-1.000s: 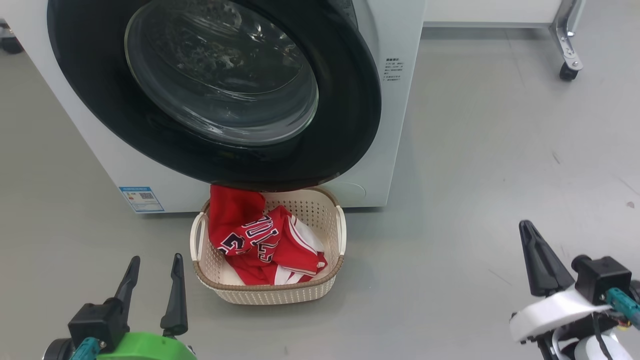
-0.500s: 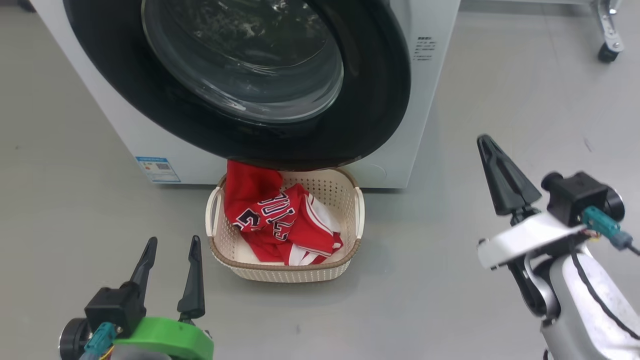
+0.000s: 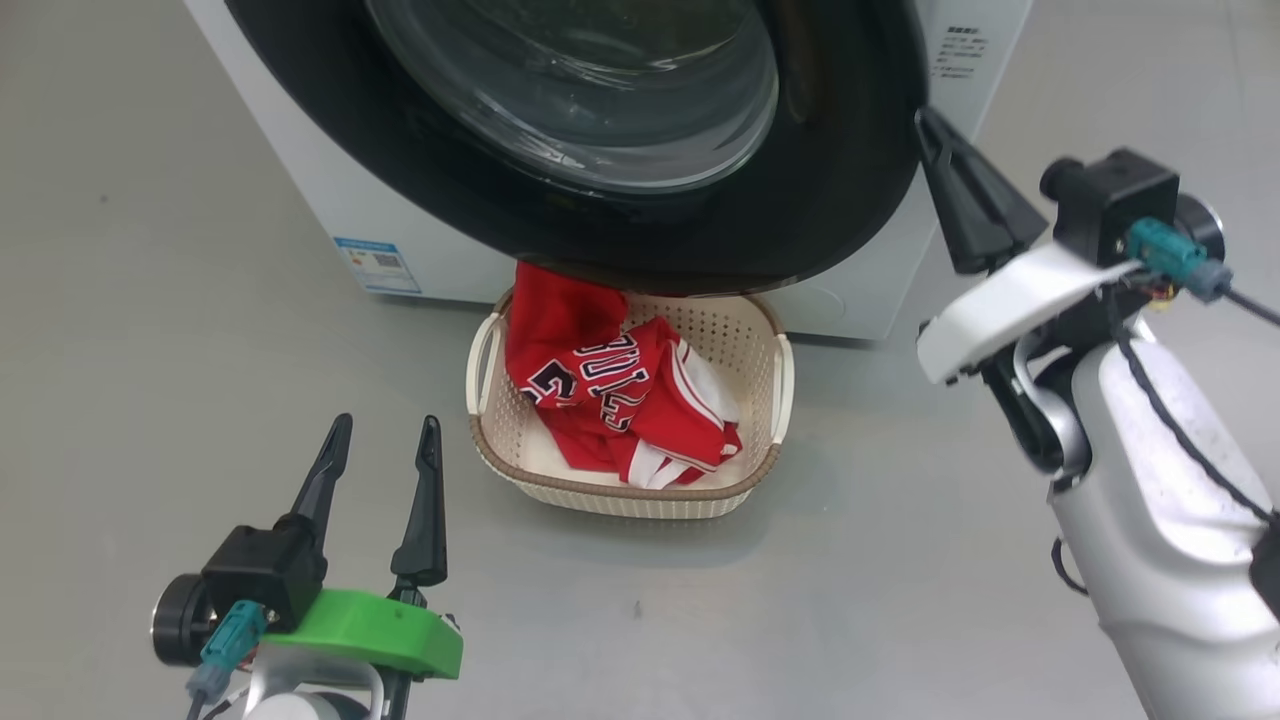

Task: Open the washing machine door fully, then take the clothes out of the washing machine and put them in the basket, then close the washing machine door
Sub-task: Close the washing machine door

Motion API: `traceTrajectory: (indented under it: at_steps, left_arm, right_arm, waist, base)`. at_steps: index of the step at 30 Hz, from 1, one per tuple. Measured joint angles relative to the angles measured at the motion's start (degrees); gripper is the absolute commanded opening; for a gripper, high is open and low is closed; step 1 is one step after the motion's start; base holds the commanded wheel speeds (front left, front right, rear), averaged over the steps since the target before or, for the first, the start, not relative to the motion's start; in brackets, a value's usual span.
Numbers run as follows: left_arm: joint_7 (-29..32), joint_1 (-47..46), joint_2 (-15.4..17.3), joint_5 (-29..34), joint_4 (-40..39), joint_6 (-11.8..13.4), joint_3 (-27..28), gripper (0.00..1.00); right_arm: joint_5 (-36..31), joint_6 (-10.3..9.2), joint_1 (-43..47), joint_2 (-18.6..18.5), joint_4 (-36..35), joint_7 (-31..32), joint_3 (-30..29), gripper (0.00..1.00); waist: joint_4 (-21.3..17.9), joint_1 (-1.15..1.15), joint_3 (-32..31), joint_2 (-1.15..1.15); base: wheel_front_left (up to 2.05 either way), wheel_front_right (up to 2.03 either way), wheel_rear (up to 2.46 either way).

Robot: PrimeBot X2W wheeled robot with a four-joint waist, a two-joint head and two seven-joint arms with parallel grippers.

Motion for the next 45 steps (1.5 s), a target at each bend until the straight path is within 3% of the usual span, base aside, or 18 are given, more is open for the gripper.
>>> traceTrajectory:
  at_steps: [12,28,45]
  left_arm:
    - [-1.1,-3.0,-1.4,0.5,0.0,0.0,-1.2,1.0]
    - [-2.9,-4.6,-2.3,0.5,1.5,0.0,-2.6,1.0]
    - [-4.1,-6.1,-3.1,0.5,3.1,-0.1,-4.6,1.0]
  right_arm:
    - [0.0,0.07,-12.3,0.4,7.3,2.3,-2.1,0.0]
    - [0.1,1.48,-20.6,-1.0,16.3,2.5,-2.3,0.0]
    - [0.0,2.01,-28.6,-5.2,23.0,1.6,-3.6,0.0]
  waist:
    - [4.1,0.0,4.0,0.0]
    - [7.8,0.0,7.5,0.0]
    - [9.5,0.0,9.7,0.0]
  base:
    - [0.0,0.0,0.0]
    - [0.0,0.0,0.0]
    - [0.0,0.0,0.0]
